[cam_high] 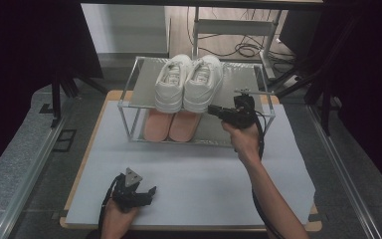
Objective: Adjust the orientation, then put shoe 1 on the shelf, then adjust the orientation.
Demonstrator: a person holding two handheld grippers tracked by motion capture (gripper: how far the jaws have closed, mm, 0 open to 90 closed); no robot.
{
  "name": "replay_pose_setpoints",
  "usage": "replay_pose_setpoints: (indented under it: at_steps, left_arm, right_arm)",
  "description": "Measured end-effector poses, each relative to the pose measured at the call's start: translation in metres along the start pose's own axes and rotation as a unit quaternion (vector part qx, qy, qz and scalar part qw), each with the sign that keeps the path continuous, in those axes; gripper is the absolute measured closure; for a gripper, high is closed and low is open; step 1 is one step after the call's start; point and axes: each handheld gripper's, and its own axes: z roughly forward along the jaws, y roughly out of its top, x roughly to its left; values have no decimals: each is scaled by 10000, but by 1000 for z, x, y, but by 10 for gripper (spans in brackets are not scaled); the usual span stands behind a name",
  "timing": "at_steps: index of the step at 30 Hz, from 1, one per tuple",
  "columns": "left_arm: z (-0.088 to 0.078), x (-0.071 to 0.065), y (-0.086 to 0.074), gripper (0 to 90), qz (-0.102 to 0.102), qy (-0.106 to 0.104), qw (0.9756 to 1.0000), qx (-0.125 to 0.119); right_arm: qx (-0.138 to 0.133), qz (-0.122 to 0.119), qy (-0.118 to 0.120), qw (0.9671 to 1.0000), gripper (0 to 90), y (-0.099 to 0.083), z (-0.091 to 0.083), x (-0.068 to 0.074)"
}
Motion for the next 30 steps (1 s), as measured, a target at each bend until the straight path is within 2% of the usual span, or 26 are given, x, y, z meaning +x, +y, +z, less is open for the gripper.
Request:
replay_pose_setpoints:
  at_steps: [7, 11, 15, 23, 30]
  left_arm:
    - [0, 0, 0, 196, 0, 1, 10000, -2]
    - [0, 0, 0, 196, 3, 5, 10000, 5]
    - [0, 0, 0, 196, 1, 5, 10000, 4]
    - [0, 0, 0, 196, 1, 5, 10000, 5]
    - [0, 0, 0, 196, 7, 10, 10000, 1]
  right_arm:
    - [85, -157, -6, 9998, 786, -6, -14, 0]
    - [164, -371, -77, 9991, 717, -12, -22, 1]
    - [208, -584, -147, 9980, 604, -17, -27, 1]
    - [207, -786, -148, 9966, 485, -25, -37, -1]
    - [320, -1153, -226, 9926, 432, -37, -49, 0]
